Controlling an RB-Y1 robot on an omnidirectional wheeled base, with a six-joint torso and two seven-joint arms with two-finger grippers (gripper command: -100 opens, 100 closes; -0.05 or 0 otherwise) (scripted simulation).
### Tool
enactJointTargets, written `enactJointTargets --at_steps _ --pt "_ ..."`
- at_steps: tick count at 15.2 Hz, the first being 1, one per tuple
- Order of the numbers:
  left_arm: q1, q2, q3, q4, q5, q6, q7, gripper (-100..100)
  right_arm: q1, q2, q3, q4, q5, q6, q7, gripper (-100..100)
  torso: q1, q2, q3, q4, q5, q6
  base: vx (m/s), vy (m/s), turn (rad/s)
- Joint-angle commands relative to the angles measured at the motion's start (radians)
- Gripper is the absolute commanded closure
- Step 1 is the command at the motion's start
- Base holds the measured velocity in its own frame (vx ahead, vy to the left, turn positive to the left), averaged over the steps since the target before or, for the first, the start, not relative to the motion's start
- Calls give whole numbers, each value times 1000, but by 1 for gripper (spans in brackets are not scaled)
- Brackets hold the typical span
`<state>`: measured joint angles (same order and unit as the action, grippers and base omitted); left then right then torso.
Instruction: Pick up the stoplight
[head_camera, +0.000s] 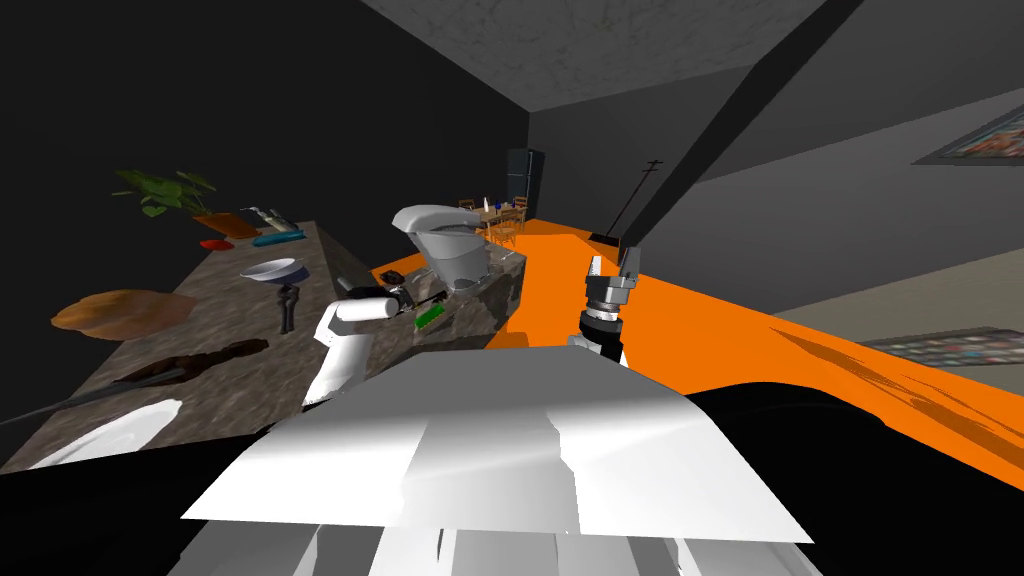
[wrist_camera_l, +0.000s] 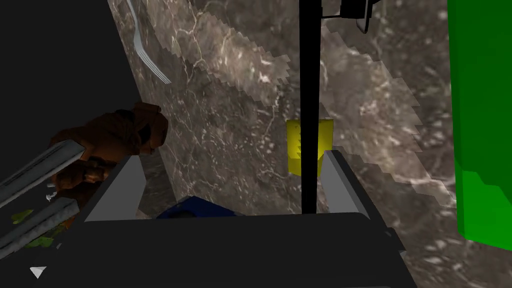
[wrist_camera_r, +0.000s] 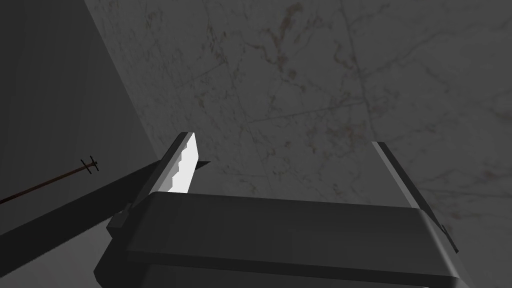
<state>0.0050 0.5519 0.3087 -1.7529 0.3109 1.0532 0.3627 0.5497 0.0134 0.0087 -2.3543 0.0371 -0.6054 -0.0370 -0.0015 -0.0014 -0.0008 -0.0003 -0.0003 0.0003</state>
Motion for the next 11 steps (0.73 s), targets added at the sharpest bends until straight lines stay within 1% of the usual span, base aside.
enactJointTargets --at_steps 1,2,3,4,5,6,7,8,9,10,11 --pt "-16 7 5 19 10 49 9 -100 0 0 0 0 0 0 0 0 0 0 0 0 0 0 18 -13 -92" --pt "-16 7 5 19 10 49 9 -100 0 0 0 0 0 0 0 0 0 0 0 0 0 0 11 -6 -31" --pt "-29 12 11 36 21 85 18 -100 0 0 0 0 0 0 0 0 0 0 0 0 0 -1 10 -9 -61" --pt "-29 12 11 36 21 89 18 -100 0 0 0 0 0 0 0 0 1 1 0 0 0 0 10 -8 -75" --pt "-40 16 16 52 30 118 27 -100 0 0 0 0 0 0 0 0 1 1 0 0 0 0 13 -9 -101" --pt "-40 16 16 52 30 125 27 -100 0 0 0 0 0 0 0 0 0 1 0 0 0 0 16 -7 -78" --pt "-51 19 21 66 39 154 35 -100 0 0 0 0 0 0 0 0 1 1 0 0 0 0 21 -7 -66" --pt "-51 19 21 66 39 158 35 -100 0 0 0 0 0 0 0 0 1 0 0 0 0 0 20 -6 -57" --pt "-59 22 25 80 47 188 42 -100 0 0 0 0 0 0 0 0 1 0 0 0 0 0 20 -4 -62" --pt "-59 22 25 80 47 188 42 -100 0 0 0 0 0 0 0 0 1 0 0 0 0 0 20 -3 -60" --pt "-66 24 28 93 54 215 48 -100 0 0 0 0 0 0 0 0 1 0 0 0 0 0 21 -4 -74"
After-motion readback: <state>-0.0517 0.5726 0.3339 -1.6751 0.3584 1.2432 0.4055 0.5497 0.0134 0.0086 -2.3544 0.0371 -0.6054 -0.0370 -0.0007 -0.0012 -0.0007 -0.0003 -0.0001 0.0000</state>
